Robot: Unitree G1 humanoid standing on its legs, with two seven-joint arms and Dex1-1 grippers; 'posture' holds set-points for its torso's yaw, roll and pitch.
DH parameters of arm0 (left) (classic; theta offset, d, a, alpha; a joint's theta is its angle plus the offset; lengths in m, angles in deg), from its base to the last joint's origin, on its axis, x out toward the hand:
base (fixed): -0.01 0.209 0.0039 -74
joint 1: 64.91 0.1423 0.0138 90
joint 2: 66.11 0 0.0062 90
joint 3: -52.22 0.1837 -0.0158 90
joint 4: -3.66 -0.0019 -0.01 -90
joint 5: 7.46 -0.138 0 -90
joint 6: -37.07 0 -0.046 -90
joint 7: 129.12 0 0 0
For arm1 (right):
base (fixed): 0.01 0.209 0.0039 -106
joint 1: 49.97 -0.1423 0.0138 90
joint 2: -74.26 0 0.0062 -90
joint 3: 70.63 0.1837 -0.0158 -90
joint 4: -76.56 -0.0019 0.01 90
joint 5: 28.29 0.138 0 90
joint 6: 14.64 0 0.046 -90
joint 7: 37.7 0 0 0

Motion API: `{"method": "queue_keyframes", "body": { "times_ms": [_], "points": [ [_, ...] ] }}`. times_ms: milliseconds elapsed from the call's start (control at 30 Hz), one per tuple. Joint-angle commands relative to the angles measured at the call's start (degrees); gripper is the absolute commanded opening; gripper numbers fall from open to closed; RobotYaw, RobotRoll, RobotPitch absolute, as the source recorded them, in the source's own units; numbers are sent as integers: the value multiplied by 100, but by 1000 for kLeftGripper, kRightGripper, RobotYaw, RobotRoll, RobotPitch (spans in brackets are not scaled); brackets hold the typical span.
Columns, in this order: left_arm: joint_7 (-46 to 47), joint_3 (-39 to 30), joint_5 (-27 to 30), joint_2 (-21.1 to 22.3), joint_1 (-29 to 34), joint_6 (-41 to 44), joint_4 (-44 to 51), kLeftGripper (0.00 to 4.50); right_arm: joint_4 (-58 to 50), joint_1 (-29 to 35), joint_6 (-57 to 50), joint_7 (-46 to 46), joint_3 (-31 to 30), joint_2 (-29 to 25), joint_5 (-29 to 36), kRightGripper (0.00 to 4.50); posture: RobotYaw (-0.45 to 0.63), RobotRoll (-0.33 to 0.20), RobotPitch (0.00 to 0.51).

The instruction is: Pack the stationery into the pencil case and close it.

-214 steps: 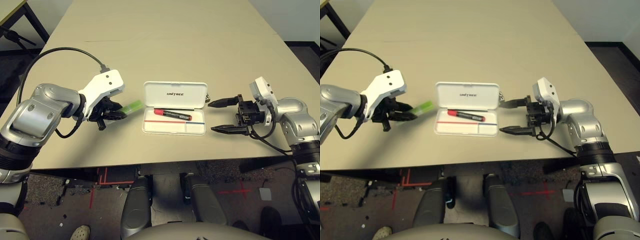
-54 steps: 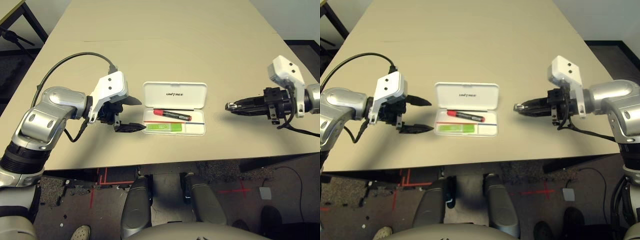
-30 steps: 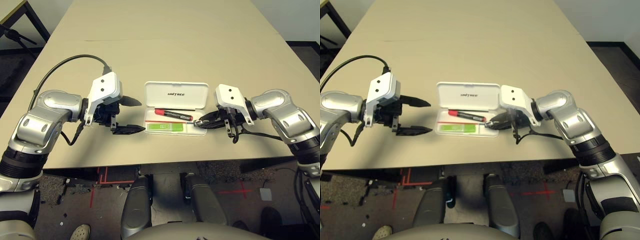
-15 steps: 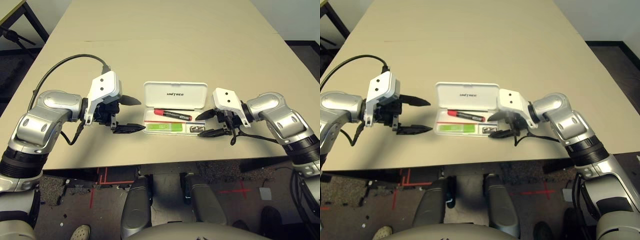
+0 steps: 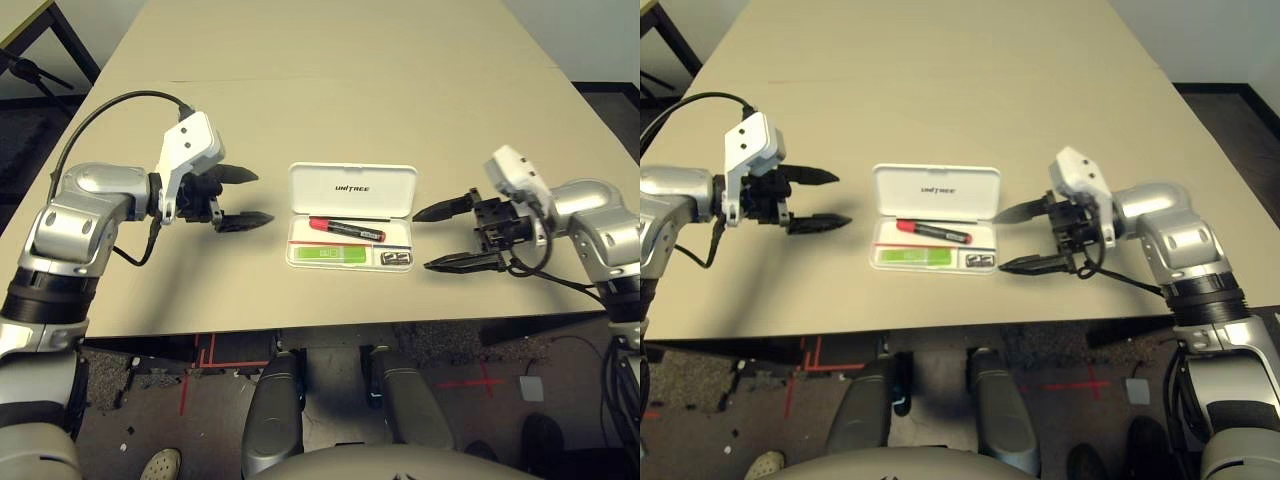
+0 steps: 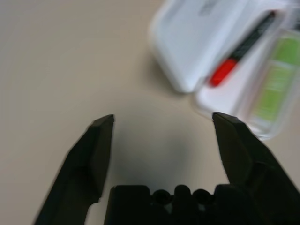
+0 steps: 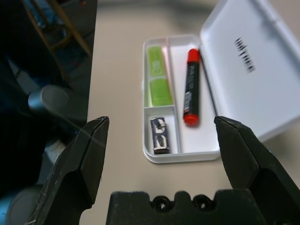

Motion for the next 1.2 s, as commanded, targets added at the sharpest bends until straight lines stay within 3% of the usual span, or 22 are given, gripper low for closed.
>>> {"method": "queue_keyframes", "body": {
  "times_ms": [33, 267, 567, 700, 933, 1200],
  "points": [
    [358, 219, -507, -99, -269, -90, -578, 2780, 152, 95, 158, 214, 161, -104, 223, 4500, -13, 0, 174],
    [687, 575, -1200, -735, -1127, -808, -1917, 34, 119, 153, 141, 178, 309, -78, 346, 4500, -45, 0, 173],
    [420, 931, -1749, -1709, -2245, -2030, -3845, 34, -281, 439, -30, -14, 440, -51, 481, 4500, -95, 0, 169],
    [-110, 1091, -1865, -1954, -2508, -2505, -4106, 34, -498, 619, -107, -128, 521, -79, 563, 4500, -123, 0, 167],
    [-1199, 1237, -1853, -1893, -2489, -2498, -3475, 34, -713, 877, -153, -274, 650, -128, 628, 4500, -127, 0, 167],
    [-2234, 1395, -1601, -1350, -1732, -1388, -990, 34, -578, 895, -76, -200, 656, -126, 631, 4500, -90, 0, 167]
  ]
}}
